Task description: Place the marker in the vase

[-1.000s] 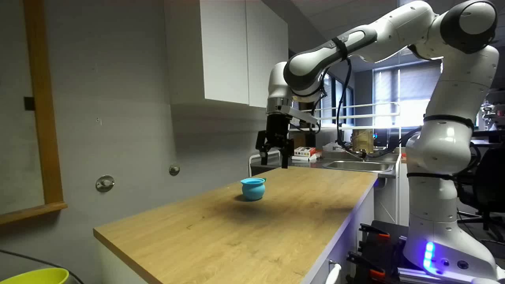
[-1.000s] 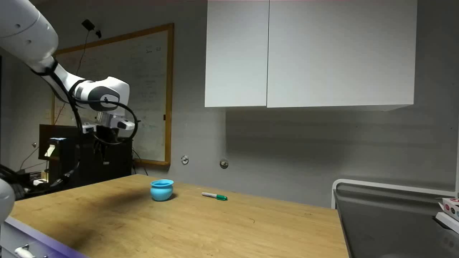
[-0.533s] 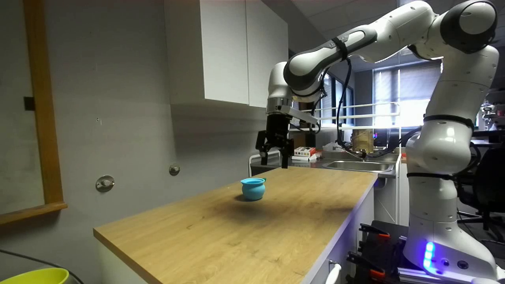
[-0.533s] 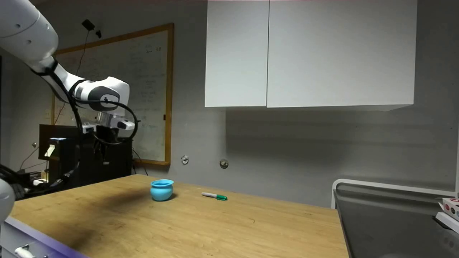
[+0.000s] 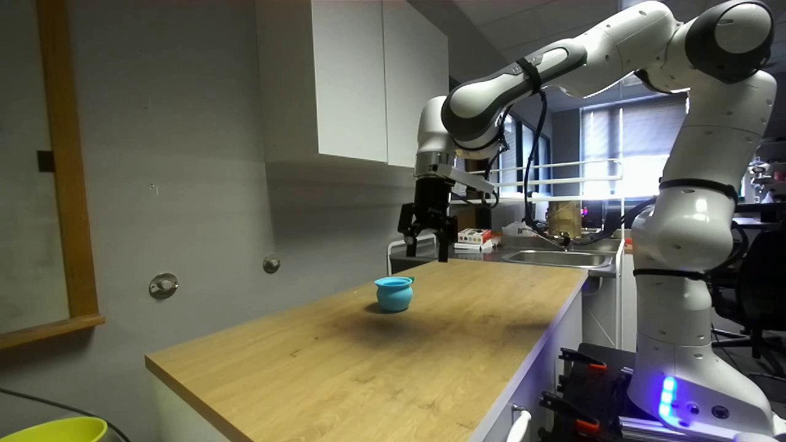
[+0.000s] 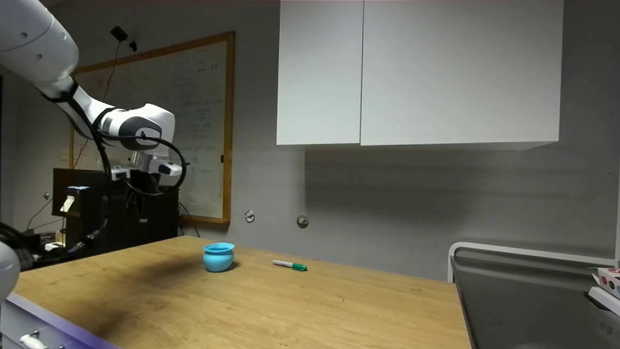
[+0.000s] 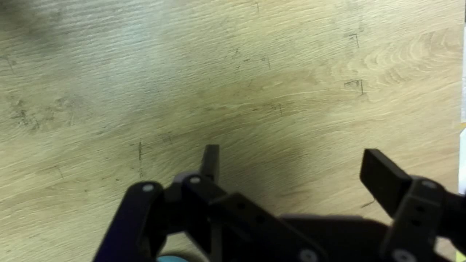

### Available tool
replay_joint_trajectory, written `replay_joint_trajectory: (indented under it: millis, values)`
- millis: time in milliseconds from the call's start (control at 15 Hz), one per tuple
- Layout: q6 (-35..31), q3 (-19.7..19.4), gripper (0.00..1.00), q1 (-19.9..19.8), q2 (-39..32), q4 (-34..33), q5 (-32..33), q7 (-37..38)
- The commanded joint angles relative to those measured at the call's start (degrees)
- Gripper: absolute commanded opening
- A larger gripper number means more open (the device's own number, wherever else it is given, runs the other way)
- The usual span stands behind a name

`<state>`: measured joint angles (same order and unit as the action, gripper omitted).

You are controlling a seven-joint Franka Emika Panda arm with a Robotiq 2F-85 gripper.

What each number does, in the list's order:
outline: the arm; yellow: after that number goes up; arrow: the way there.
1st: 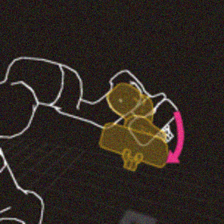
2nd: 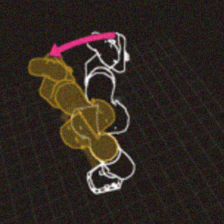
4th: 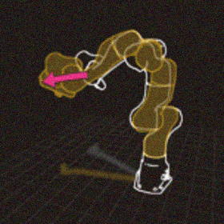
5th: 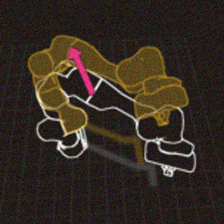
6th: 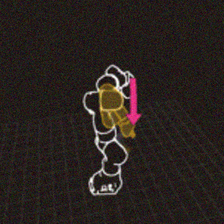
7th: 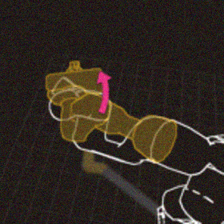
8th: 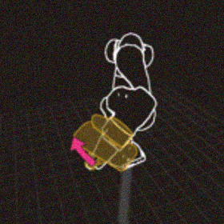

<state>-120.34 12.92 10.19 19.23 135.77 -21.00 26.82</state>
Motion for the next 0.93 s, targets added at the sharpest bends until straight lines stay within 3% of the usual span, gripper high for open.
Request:
replay_joint_trajectory:
  millis: [0, 867]
  values:
    - [0.1, 0.2, 1.00, -0.2, 0.0, -0.1, 0.0, 0.0]
    - [0.1, -0.4, 1.00, -3.5, -1.6, -4.1, 5.7, 2.0]
